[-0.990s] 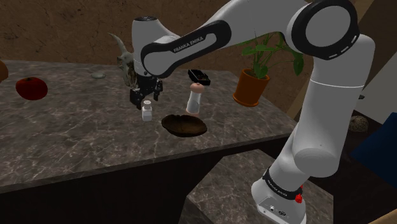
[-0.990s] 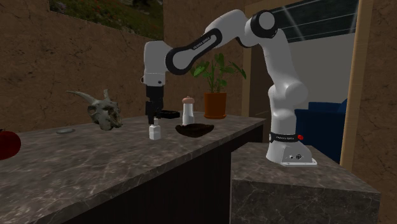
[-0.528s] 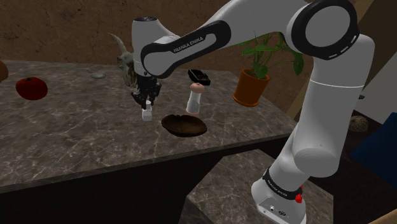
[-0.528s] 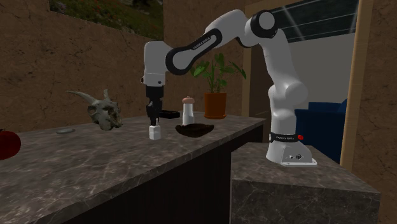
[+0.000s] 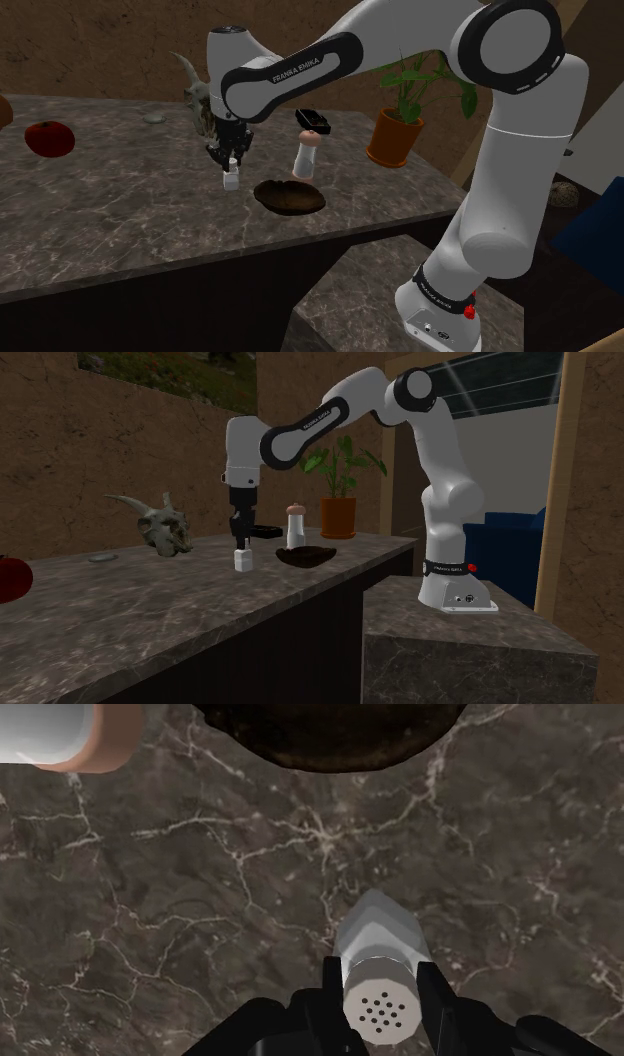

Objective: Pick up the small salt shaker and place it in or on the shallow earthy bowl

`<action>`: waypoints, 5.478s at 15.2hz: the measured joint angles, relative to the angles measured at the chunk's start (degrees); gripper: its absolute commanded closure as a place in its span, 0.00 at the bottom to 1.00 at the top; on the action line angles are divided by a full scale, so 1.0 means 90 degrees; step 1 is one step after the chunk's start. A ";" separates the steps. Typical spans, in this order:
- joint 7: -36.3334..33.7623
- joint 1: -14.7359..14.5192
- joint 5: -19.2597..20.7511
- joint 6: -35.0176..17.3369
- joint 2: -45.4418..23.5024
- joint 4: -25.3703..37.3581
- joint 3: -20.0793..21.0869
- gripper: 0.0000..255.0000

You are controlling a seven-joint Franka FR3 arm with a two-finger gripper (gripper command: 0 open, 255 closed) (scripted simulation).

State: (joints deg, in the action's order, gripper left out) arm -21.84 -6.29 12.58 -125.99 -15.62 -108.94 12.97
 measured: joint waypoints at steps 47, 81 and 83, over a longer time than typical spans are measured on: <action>0.0965 0.0091 -0.1109 0.2613 0.3987 -0.1195 -0.0119 1.00; 0.0782 0.0065 -0.1087 0.0912 0.3916 -0.2838 -0.0047 0.00; 0.0797 0.0058 -0.1103 0.1175 0.3965 -0.2618 -0.0048 0.00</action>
State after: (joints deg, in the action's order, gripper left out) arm -14.66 -5.77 2.65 -115.41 20.07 -132.51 12.53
